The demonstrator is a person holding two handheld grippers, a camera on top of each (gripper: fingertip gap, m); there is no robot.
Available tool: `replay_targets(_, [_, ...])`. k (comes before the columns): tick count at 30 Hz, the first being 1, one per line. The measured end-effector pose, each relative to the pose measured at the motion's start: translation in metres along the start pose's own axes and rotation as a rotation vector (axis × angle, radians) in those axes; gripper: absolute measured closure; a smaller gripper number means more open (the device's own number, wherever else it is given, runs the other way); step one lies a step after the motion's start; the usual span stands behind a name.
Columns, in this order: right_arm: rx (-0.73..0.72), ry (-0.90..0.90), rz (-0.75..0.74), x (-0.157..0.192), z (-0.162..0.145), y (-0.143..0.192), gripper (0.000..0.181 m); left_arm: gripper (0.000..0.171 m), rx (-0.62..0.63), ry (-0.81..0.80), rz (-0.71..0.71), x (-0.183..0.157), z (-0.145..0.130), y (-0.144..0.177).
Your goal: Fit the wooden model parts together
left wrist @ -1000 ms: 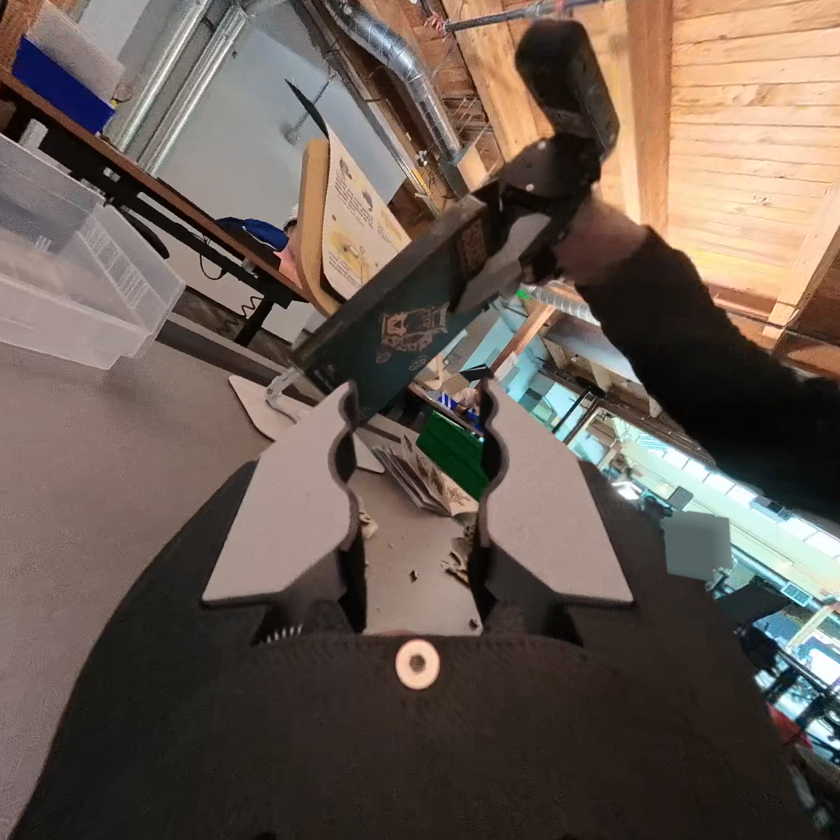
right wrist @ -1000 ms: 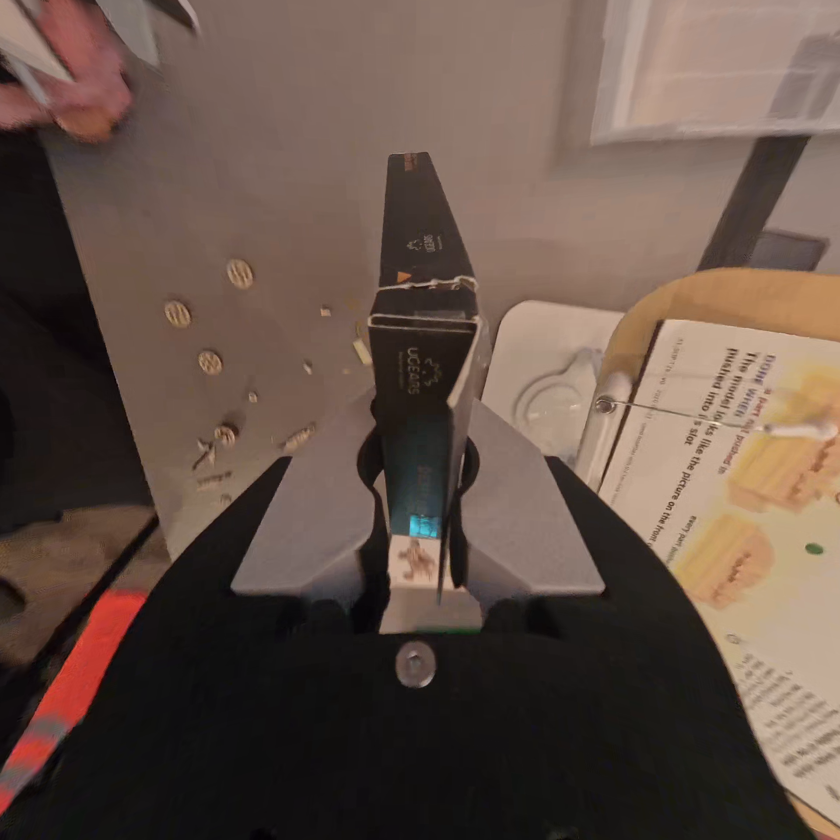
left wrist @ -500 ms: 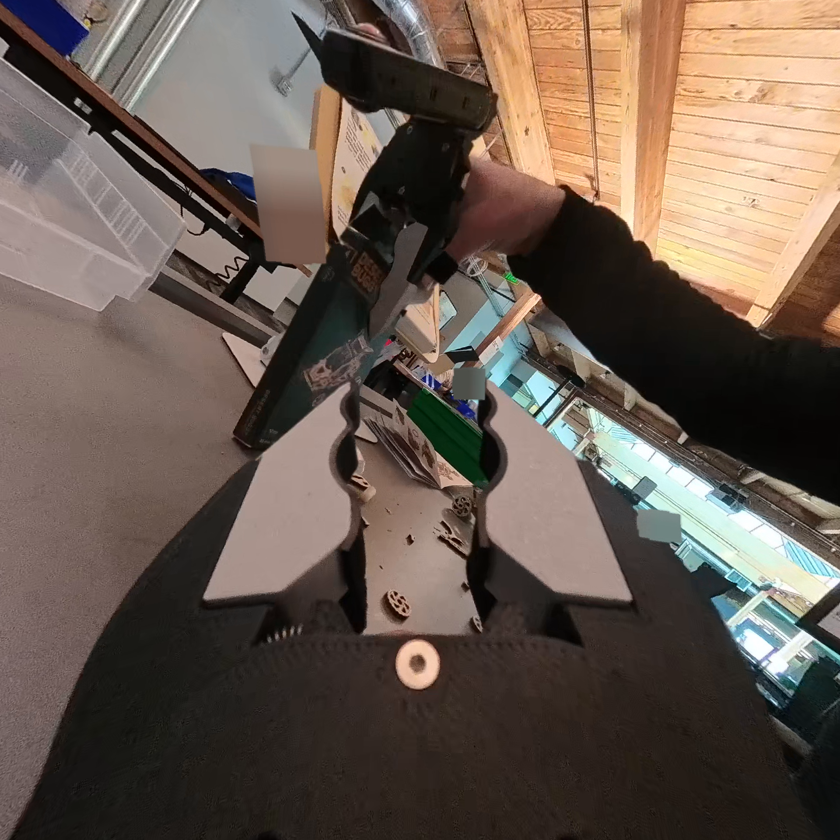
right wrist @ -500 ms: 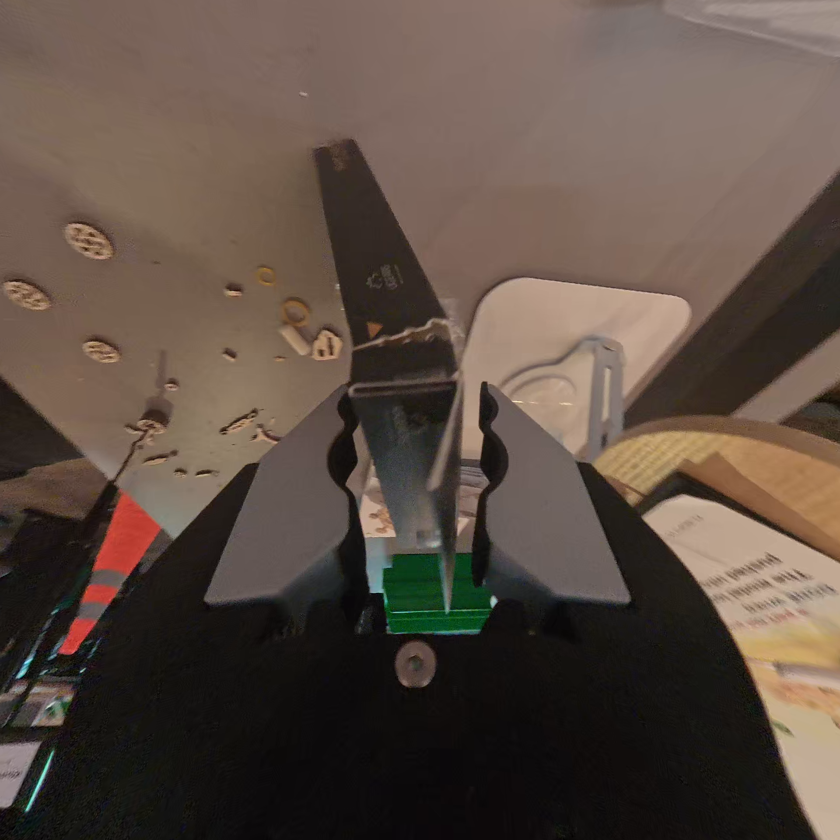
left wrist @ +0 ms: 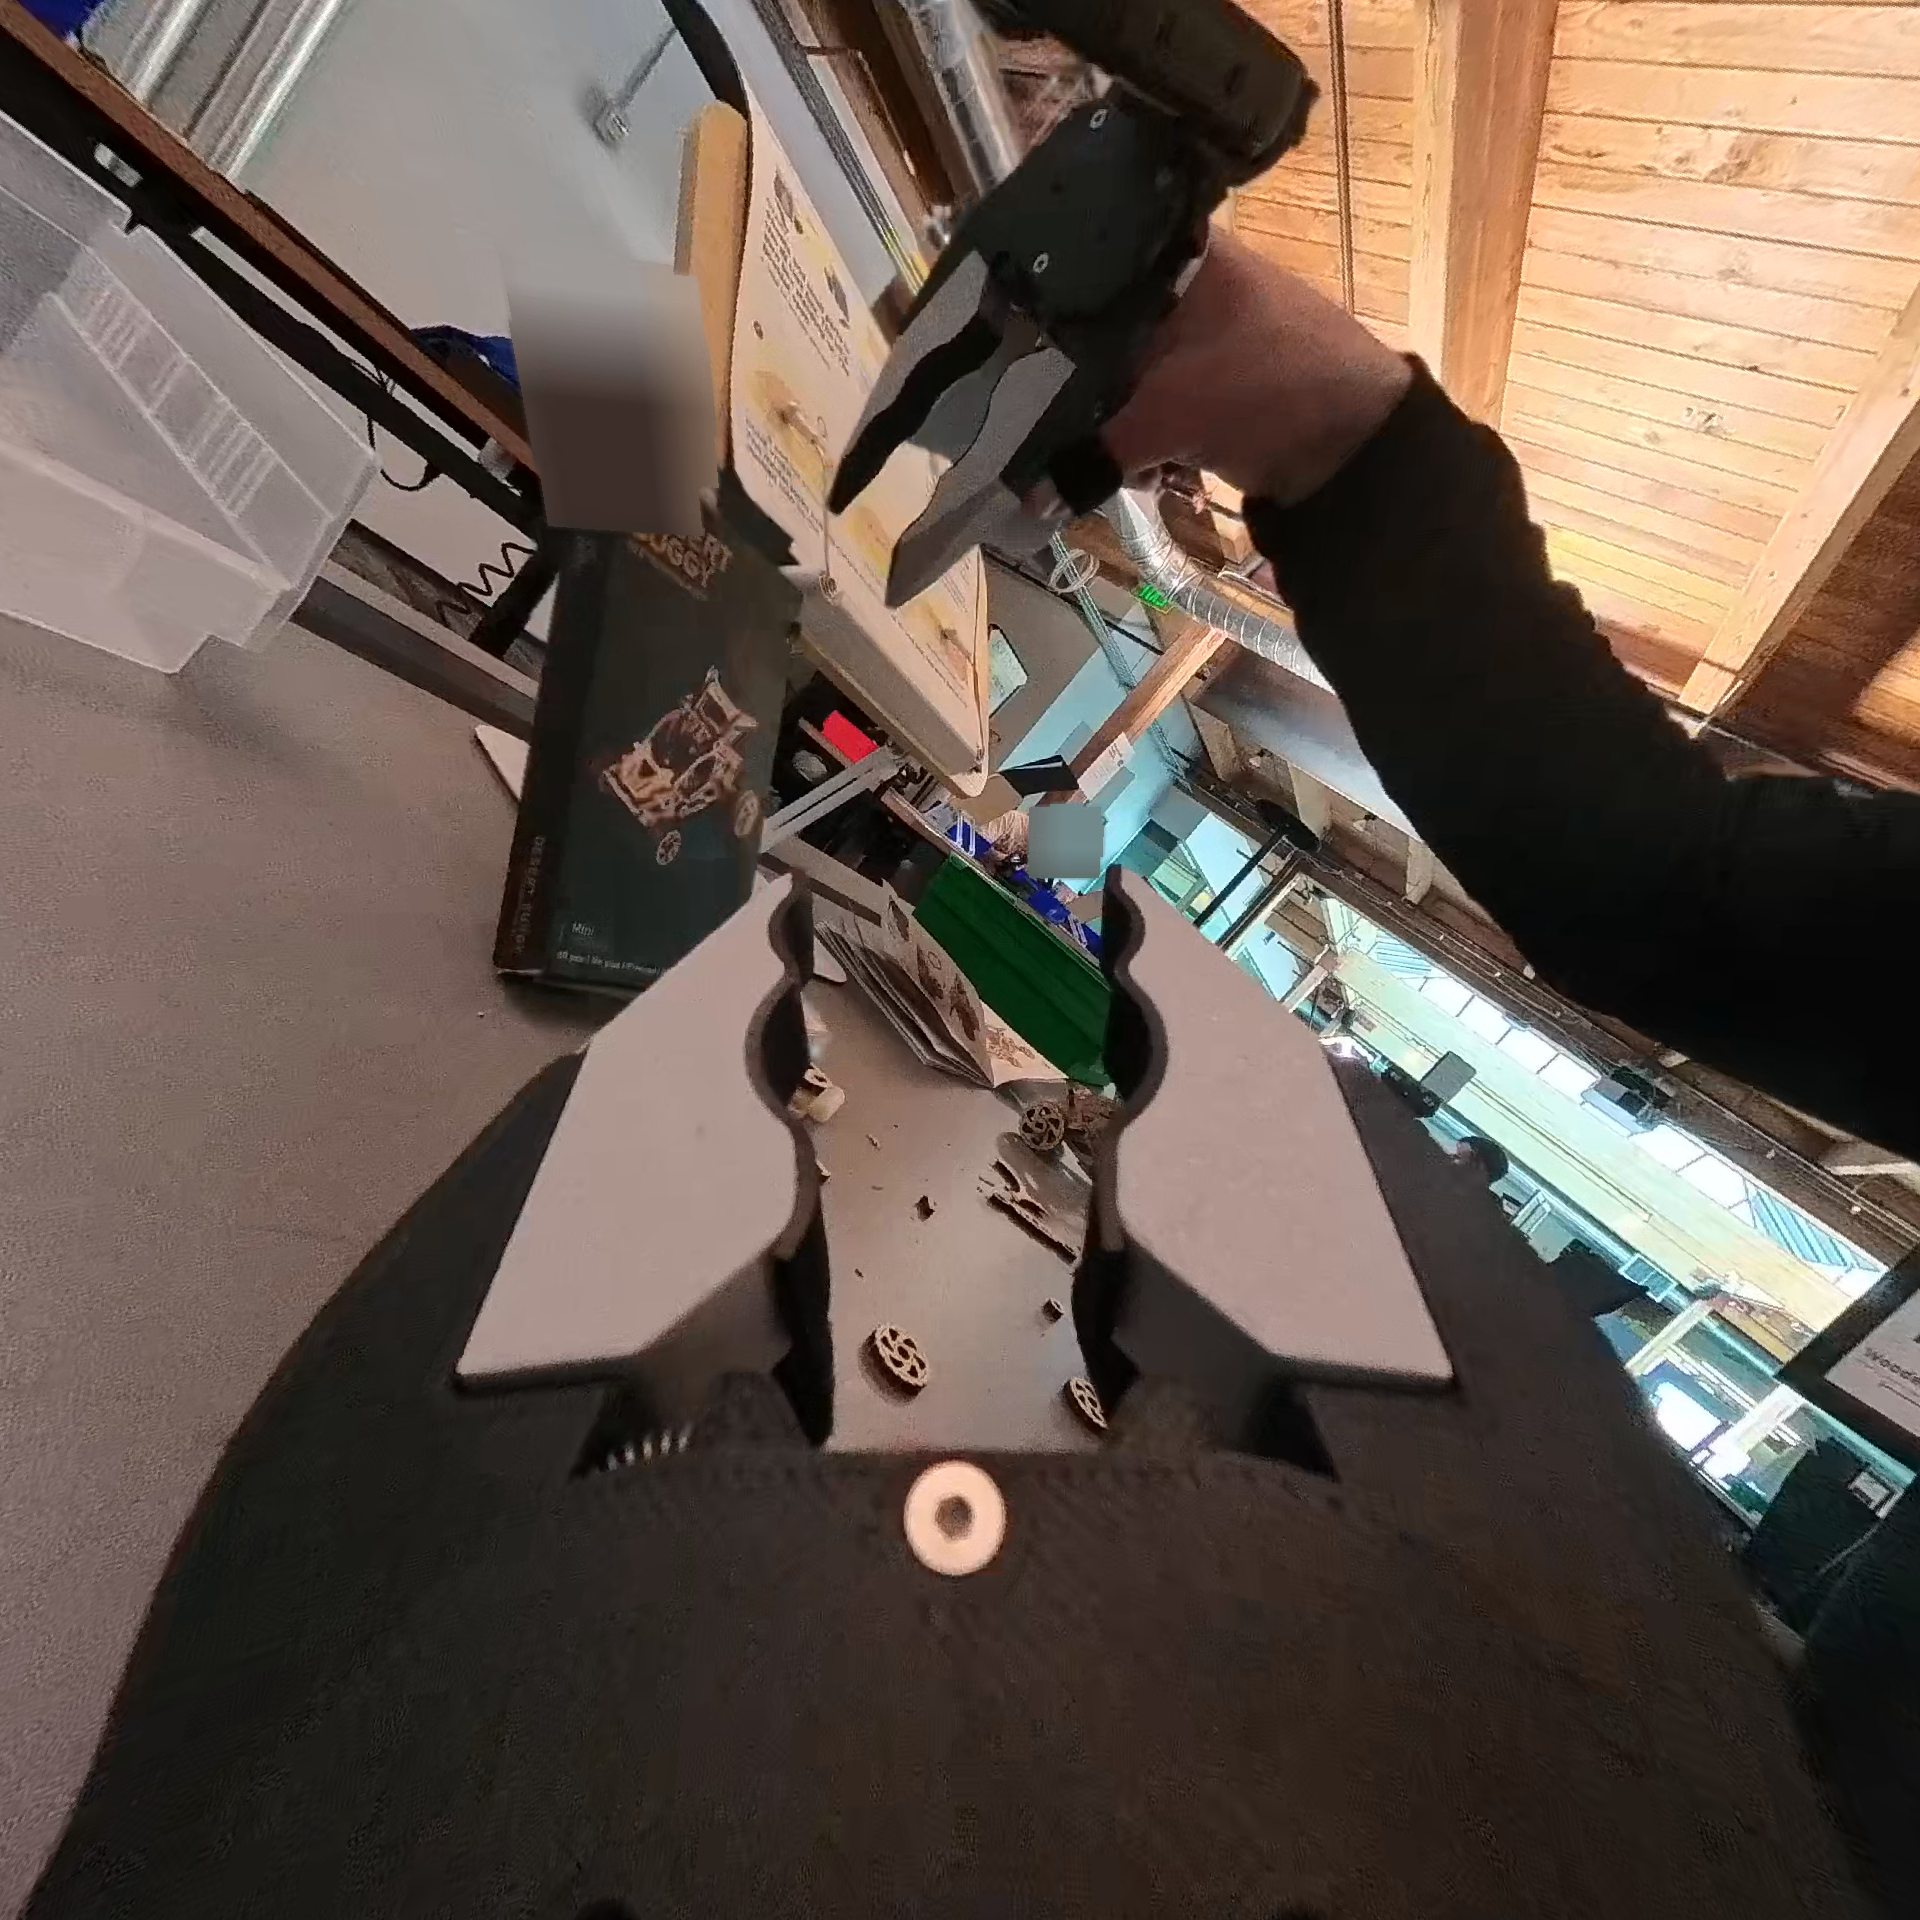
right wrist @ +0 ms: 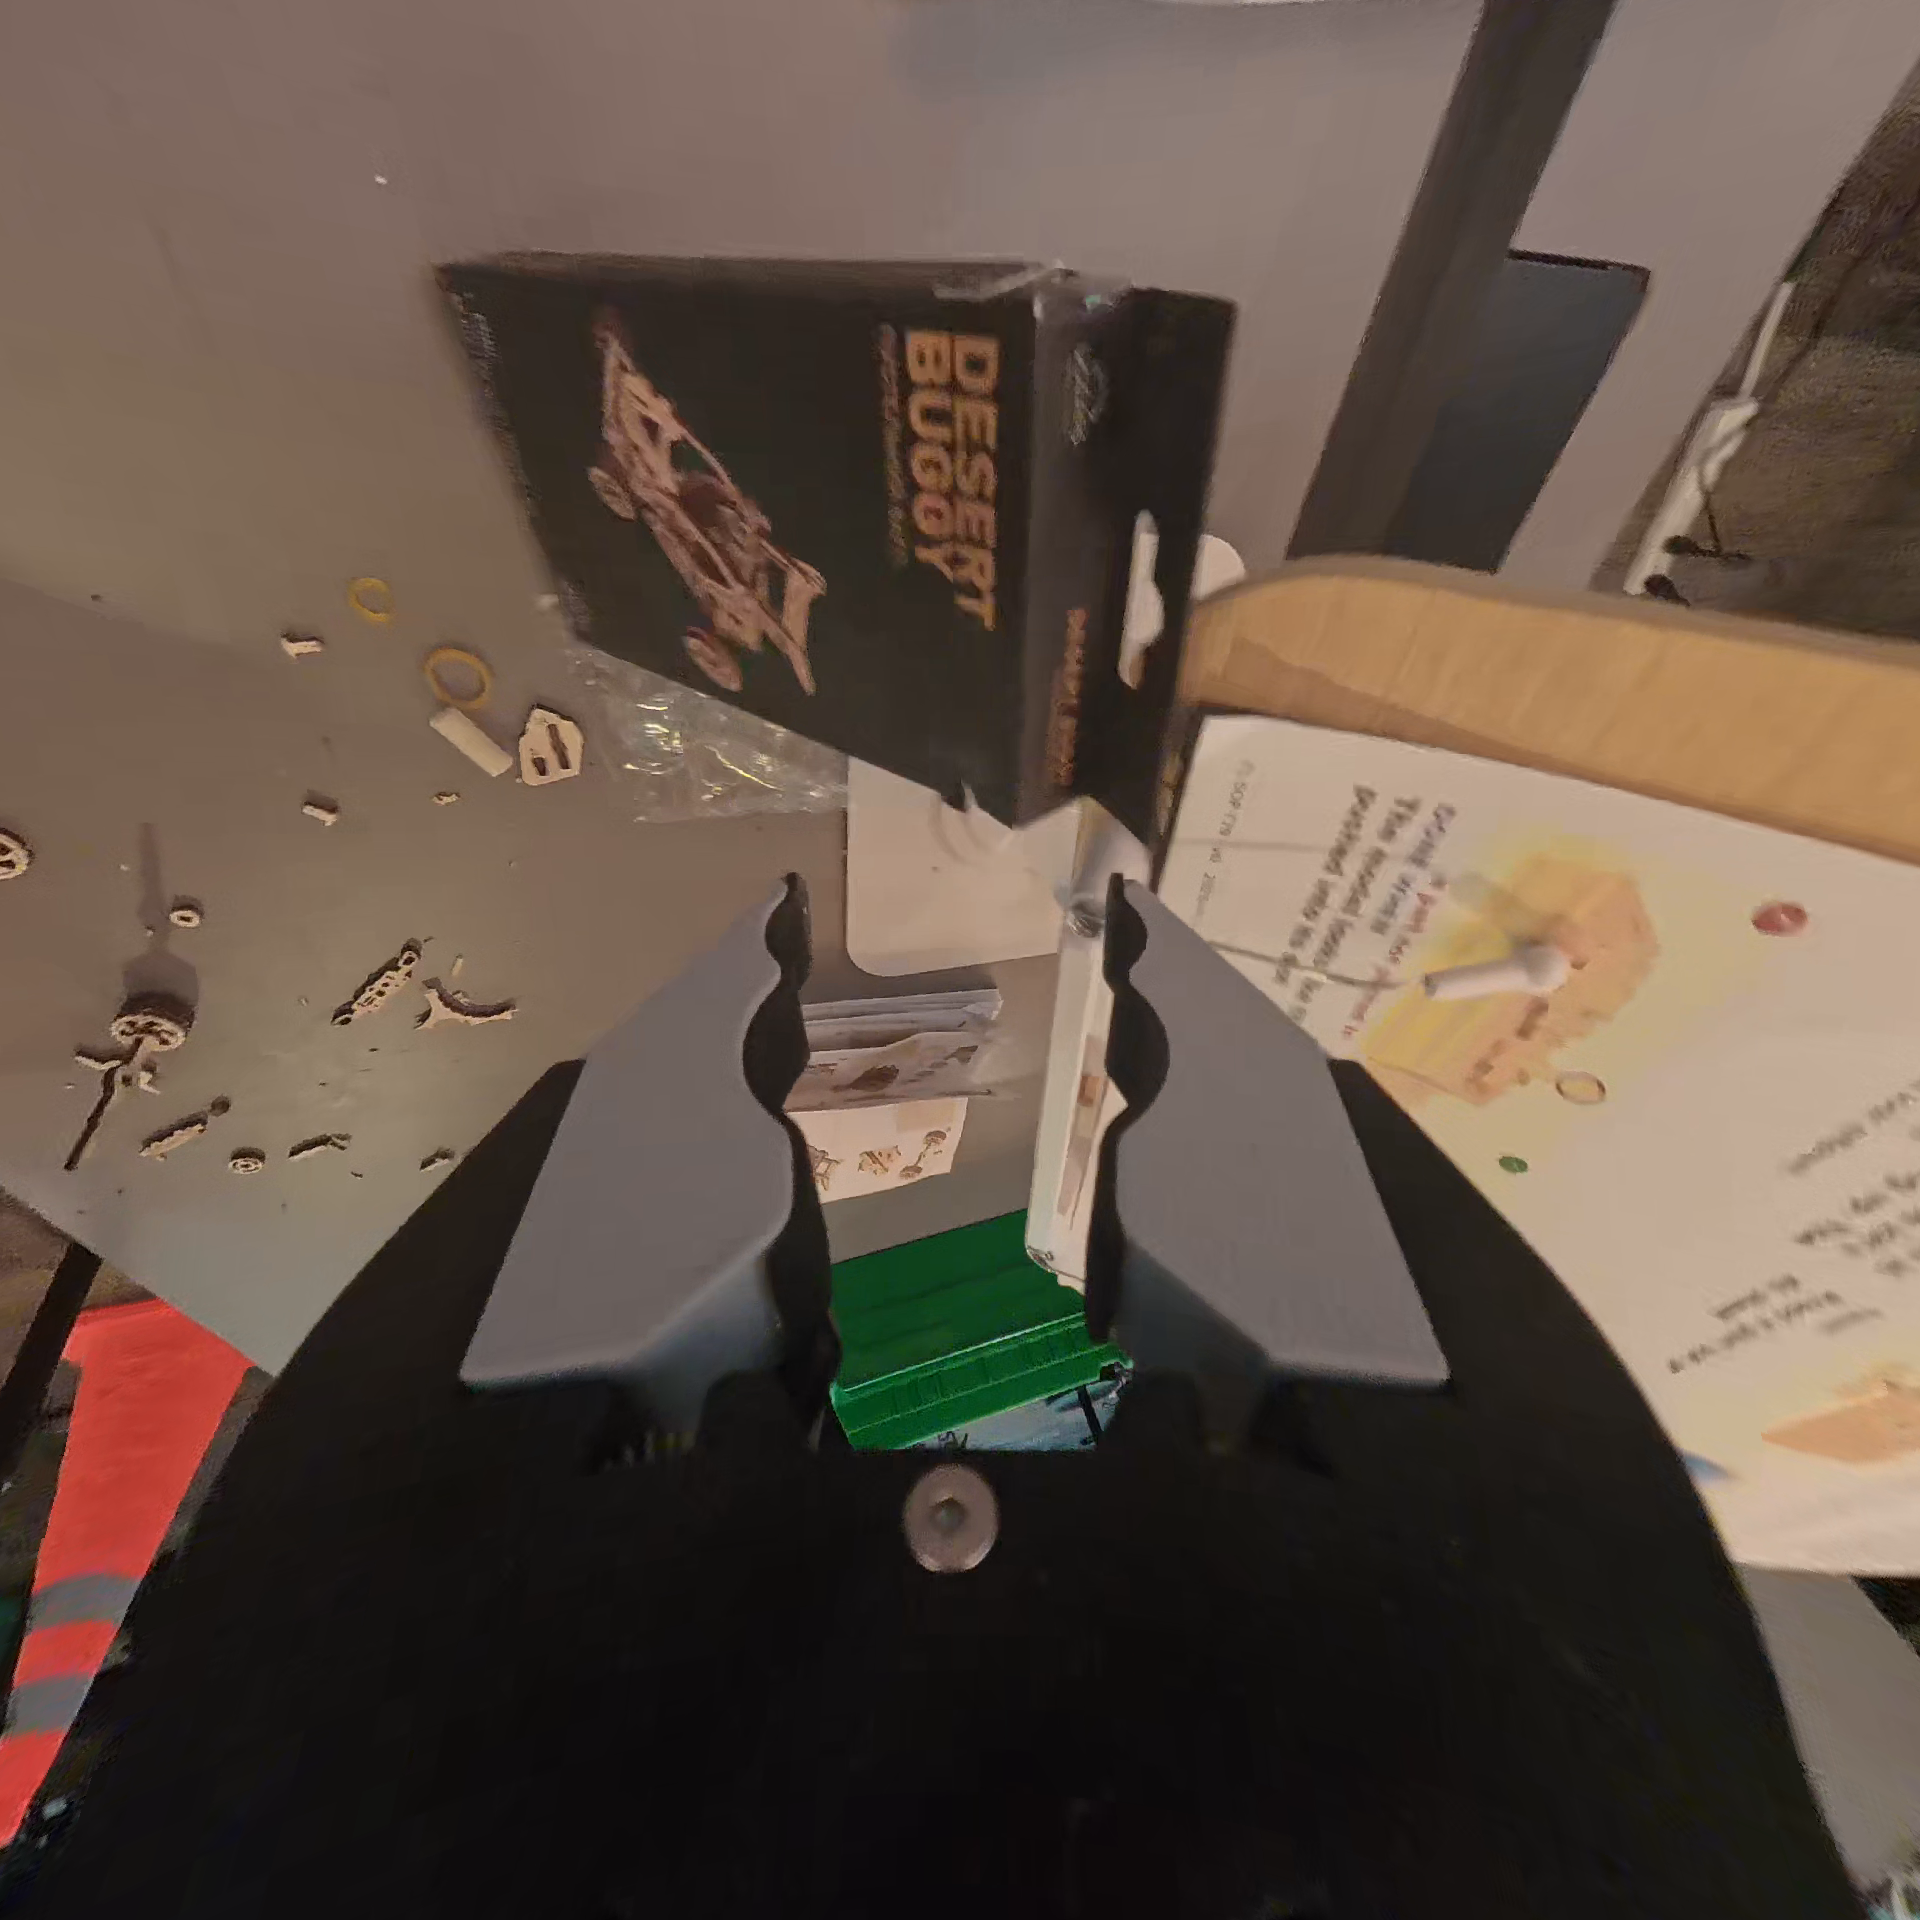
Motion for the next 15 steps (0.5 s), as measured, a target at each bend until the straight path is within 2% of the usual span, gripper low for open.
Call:
replay_targets(6, [-0.115,-0.065,-0.029,0.001,-0.028,0.027,0.123,0.117,0.023,-0.014,0.013,0.001,-0.001,-0.001])
replay_targets(10, [-0.228,-0.064,0.021,0.033,-0.055,0.047,0.126,0.115,0.061,-0.032,0.044,0.003,-0.006,-0.006])
replay_targets(12, [-0.284,-0.042,0.085,0.059,-0.066,0.044,0.128,0.114,0.103,-0.050,0.079,0.005,-0.011,-0.010])
replay_targets(15, [-0.333,-0.068,0.201,0.094,-0.077,0.011,0.134,0.116,0.196,-0.076,0.169,0.013,-0.022,-0.020])
Point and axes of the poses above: each gripper's, where its closed fingertips meet, y back along the fingers, z out of its top, x = y × z across the jaws, the point moved 4 cm from there along y, back along the fingers, and after that the axes turned 4 degrees about z, right-handed, at the moved point
